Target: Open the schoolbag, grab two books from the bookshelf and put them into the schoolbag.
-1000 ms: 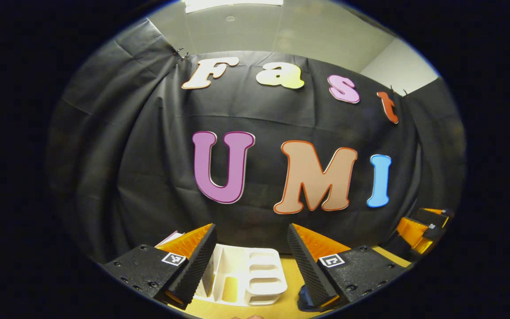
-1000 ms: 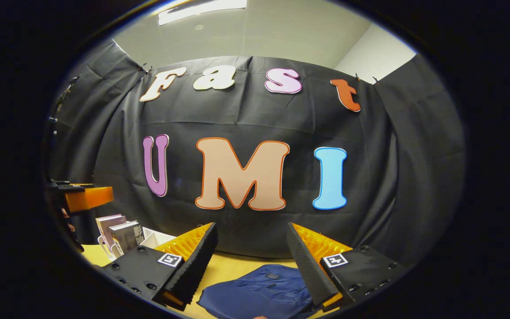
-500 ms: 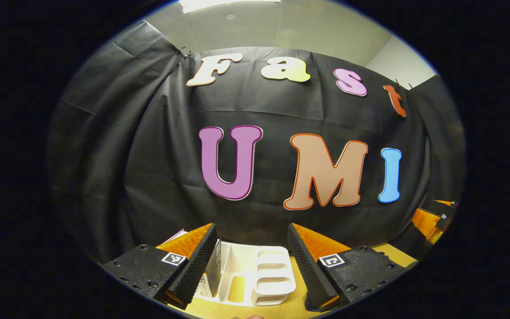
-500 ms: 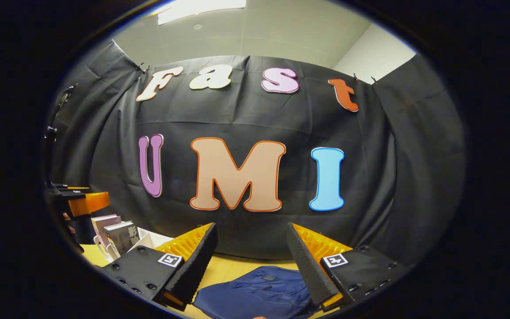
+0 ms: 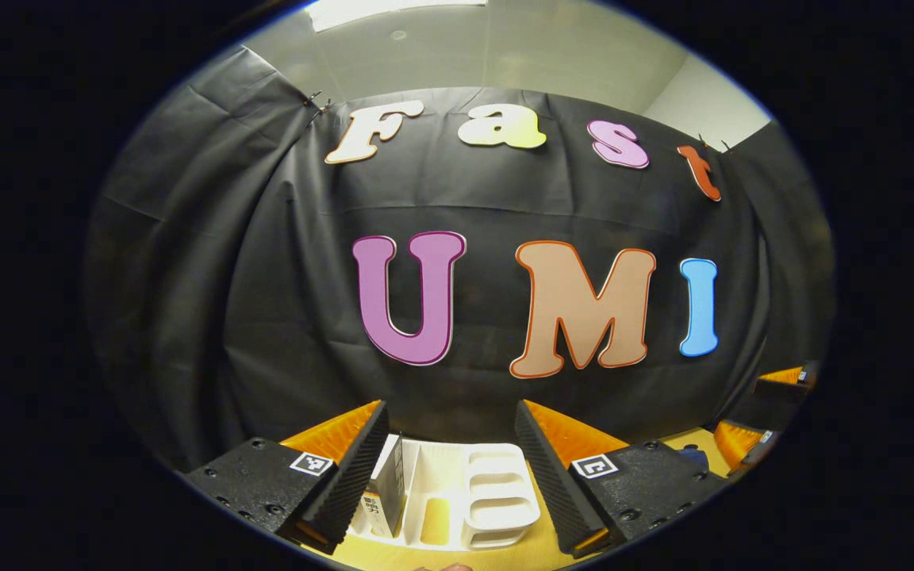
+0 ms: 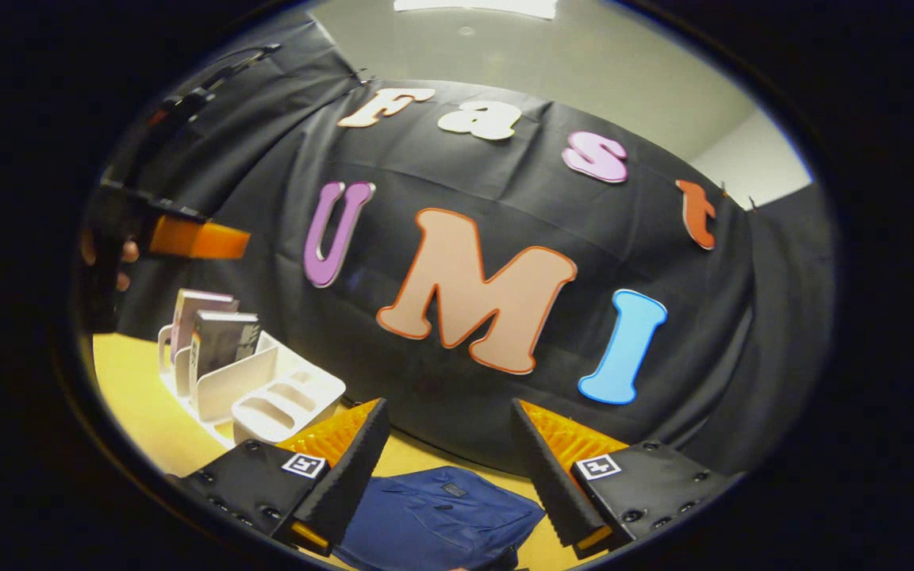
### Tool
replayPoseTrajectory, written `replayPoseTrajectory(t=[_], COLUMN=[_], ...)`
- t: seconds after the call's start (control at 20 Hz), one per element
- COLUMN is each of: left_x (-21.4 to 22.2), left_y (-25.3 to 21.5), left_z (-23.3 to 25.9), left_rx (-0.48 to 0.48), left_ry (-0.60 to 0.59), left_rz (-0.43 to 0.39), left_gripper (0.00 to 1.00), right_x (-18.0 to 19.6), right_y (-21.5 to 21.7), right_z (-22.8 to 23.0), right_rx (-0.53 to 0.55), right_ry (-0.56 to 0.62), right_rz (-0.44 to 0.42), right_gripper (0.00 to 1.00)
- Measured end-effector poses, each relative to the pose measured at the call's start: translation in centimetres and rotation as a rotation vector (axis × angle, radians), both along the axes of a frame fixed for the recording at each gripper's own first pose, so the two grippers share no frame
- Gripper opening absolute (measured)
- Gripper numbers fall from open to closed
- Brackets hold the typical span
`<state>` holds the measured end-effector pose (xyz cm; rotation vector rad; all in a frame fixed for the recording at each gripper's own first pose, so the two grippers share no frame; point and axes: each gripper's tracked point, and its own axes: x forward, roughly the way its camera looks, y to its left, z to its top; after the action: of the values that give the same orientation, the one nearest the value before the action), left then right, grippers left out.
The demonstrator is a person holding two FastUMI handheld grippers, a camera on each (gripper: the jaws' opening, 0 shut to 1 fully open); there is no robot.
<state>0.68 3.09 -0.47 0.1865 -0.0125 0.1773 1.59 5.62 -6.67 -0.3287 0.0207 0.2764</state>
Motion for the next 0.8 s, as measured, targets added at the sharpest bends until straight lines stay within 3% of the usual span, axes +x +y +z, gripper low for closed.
replayPoseTrajectory(t=[0.1,0.25,0.3,0.35,0.4,0.55,0.65,0.75,0.8], left_x=[-0.2,-0.6,-0.8,-0.9,-1.1,-1.4,-1.8,-2.0,-2.1], left_y=[0.2,0.8,0.9,1.2,1.4,2.2,2.8,3.3,3.5], left_z=[0.1,0.3,0.2,0.3,0.4,0.7,0.6,0.7,0.4], left_rx=[0.002,0.008,0.012,0.019,0.025,0.040,0.044,0.043,0.044], left_ry=[-0.002,-0.005,-0.005,-0.008,-0.011,-0.017,-0.014,-0.012,-0.010], left_rz=[0.005,0.016,0.021,0.026,0.031,0.046,0.062,0.074,0.078], left_gripper=[0.93,0.89,0.93,0.89,0.93,0.89,0.93,0.89,0.93], right_x=[-1.0,-1.9,-2.1,-2.3,-2.3,-2.6,-3.2,-3.7,-3.9], right_y=[1.5,3.0,3.3,3.5,3.8,4.0,4.1,4.2,4.2], right_z=[-1.5,-4.6,-5.9,-7.0,-8.2,-11.9,-14.7,-17.0,-18.3], right_rx=[-0.050,-0.132,-0.163,-0.192,-0.219,-0.265,-0.304,-0.357,-0.386], right_ry=[0.013,0.044,0.057,0.069,0.081,0.139,0.182,0.210,0.219], right_rz=[0.070,0.145,0.162,0.177,0.189,0.217,0.229,0.251,0.259], right_gripper=[0.98,0.98,1.00,0.98,0.98,1.00,1.00,0.98,0.98])
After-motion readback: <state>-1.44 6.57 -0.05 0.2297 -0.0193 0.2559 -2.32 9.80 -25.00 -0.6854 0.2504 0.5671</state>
